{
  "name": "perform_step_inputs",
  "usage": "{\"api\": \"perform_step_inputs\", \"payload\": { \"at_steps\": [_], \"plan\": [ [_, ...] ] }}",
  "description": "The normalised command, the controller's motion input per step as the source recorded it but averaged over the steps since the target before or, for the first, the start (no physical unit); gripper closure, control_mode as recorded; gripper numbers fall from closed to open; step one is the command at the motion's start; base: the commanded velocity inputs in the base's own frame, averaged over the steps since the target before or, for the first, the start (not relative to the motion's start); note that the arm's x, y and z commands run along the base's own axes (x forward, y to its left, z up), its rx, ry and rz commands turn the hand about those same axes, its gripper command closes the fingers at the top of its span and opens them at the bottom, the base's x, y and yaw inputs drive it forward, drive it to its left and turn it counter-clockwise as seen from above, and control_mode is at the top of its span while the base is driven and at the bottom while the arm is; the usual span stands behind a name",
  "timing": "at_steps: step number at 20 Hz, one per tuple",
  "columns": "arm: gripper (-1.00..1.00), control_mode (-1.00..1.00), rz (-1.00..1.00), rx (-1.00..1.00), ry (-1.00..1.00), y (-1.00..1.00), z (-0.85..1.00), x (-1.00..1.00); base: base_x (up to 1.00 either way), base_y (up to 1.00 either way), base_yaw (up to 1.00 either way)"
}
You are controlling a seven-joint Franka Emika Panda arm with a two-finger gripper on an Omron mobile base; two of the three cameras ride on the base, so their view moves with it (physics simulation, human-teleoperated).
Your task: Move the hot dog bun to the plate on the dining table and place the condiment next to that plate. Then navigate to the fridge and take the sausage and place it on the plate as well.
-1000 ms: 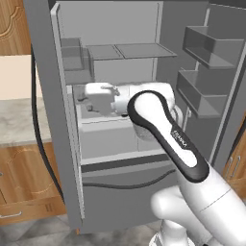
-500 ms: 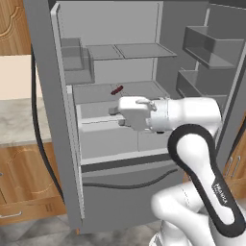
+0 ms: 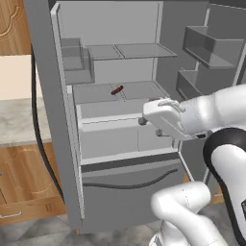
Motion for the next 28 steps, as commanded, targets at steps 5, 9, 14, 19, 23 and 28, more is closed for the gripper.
{"api": "perform_step_inputs", "payload": {
  "at_steps": [5, 9, 14, 19, 23, 28],
  "plan": [
    [-1.0, -1.0, -0.02, -0.44, 0.17, -0.59, 0.01, -0.2, 0.0, 0.0, 0.0],
    [-1.0, -1.0, 0.01, -0.52, 0.03, -0.37, -0.08, -0.25, 0.0, 0.0, 0.0],
    [-1.0, -1.0, 0.0, -0.42, 0.0, -0.29, -0.47, -0.27, 0.0, 0.0, 0.0],
    [-1.0, -1.0, -0.01, -0.17, -0.01, -0.46, -0.39, -0.16, 0.0, 0.0, 0.0],
    [-1.0, -1.0, 0.0, -0.02, -0.02, -0.31, -0.15, 0.02, 0.0, 0.0, 0.0],
    [-1.0, -1.0, 0.0, 0.0, 0.0, 0.0, -0.1, 0.0, 0.0, 0.0, 0.0]
  ]
}}
